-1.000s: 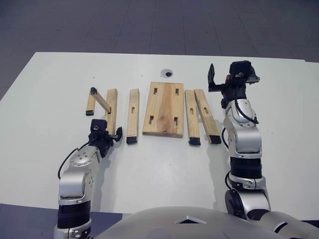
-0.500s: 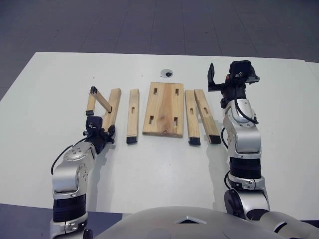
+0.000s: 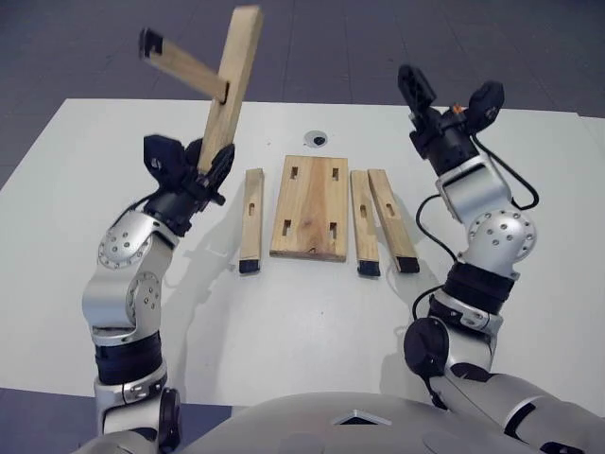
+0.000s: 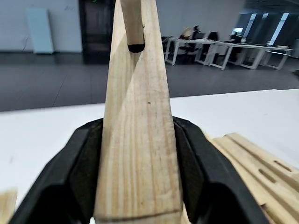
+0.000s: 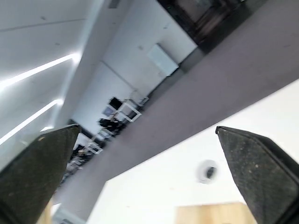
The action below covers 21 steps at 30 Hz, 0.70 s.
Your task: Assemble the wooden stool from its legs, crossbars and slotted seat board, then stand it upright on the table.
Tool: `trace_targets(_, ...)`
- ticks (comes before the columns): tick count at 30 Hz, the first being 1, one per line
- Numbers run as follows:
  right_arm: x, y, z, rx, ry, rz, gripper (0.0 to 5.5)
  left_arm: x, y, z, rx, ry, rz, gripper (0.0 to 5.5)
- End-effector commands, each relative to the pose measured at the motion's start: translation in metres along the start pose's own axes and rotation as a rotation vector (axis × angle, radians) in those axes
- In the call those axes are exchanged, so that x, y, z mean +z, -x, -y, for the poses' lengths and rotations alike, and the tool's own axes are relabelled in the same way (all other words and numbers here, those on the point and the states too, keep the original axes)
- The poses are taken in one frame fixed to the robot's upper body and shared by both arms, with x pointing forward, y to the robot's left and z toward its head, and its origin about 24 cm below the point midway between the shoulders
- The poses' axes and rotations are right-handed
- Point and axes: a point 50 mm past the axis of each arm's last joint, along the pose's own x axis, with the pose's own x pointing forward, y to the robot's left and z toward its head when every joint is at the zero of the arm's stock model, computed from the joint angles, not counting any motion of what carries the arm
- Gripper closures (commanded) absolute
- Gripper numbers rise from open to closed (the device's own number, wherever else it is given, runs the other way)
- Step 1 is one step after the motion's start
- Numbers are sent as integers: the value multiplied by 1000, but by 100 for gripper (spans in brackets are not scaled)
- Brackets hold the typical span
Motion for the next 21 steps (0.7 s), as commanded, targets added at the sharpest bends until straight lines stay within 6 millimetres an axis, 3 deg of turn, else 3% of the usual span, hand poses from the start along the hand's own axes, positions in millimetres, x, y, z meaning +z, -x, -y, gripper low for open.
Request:
trace_targets(1, 4, -15, -55, 261, -71, -46, 10, 14, -11, 29, -218, -75, 76, 345)
trace_targets(6, -3, -17, -66, 320, -120, -107, 10, 12, -16, 44, -286, -75, 85, 345)
trace_targets(21, -8, -7, -57, 283, -156, -142, 241, 8, -18, 43, -288, -117, 78, 345)
